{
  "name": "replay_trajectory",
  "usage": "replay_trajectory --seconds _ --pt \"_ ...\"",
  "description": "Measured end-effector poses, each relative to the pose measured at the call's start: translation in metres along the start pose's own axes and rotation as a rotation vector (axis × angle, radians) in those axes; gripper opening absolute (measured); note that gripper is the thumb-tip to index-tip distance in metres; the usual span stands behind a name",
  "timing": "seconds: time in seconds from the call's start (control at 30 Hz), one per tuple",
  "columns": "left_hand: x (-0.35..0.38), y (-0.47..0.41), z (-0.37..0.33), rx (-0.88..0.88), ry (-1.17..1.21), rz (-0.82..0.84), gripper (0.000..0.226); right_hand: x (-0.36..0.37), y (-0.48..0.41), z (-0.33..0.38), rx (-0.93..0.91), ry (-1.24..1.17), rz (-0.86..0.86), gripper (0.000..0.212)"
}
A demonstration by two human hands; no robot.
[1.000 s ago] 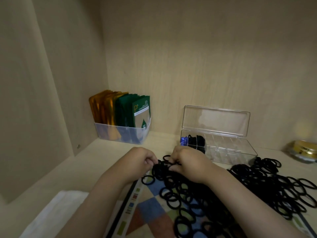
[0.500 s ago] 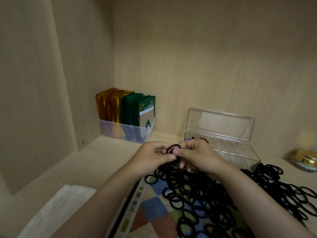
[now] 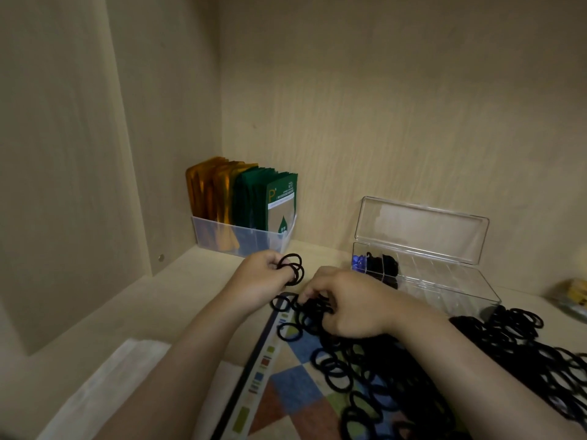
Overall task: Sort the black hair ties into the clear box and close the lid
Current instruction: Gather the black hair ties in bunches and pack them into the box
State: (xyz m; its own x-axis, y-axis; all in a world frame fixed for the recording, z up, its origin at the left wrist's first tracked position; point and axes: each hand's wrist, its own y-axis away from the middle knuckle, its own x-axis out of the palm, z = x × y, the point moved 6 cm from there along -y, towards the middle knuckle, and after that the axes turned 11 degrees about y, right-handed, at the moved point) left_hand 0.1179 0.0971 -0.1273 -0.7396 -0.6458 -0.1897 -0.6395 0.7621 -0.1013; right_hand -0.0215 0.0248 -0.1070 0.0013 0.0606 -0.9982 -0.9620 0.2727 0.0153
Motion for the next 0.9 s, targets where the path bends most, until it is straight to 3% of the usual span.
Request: replay_trajectory --seconds 0.1,0.3,0.43,0.6,0.73,0.8,0.9 --pt "-0.001 -0.002 0.0 -0.003 -0.042 0.01 0.006 0.01 -0.004 0.003 -0.008 0.138 0.058 0.056" --pt "-0.001 0.0 -0.001 -0.017 -0.037 0.015 0.011 0.006 -0.005 -0.012 0.058 0.15 -0.035 0.022" --pt "0.001 0.003 -0.003 -0.022 -0.019 -0.01 0.011 -0.003 0.004 -0.025 0.114 -0.231 -0.107 0.013" --pt "0.01 0.006 -0.001 -0.027 0.049 -0.023 0.007 -0.021 0.017 -0.036 0.174 -0.786 -0.231 0.023" --pt "0.023 0.008 0.0 -0.044 0.107 0.024 0.007 -0.016 0.016 -0.027 0.159 -1.162 -0.202 0.023" --pt "0.031 0.011 -0.001 -0.08 0.199 0.089 0.007 -0.012 0.012 -0.027 0.192 -1.191 -0.219 0.019" --pt "0.042 0.017 -0.004 -0.142 0.377 0.243 0.019 -0.009 0.008 -0.029 0.258 -1.041 -0.299 0.014"
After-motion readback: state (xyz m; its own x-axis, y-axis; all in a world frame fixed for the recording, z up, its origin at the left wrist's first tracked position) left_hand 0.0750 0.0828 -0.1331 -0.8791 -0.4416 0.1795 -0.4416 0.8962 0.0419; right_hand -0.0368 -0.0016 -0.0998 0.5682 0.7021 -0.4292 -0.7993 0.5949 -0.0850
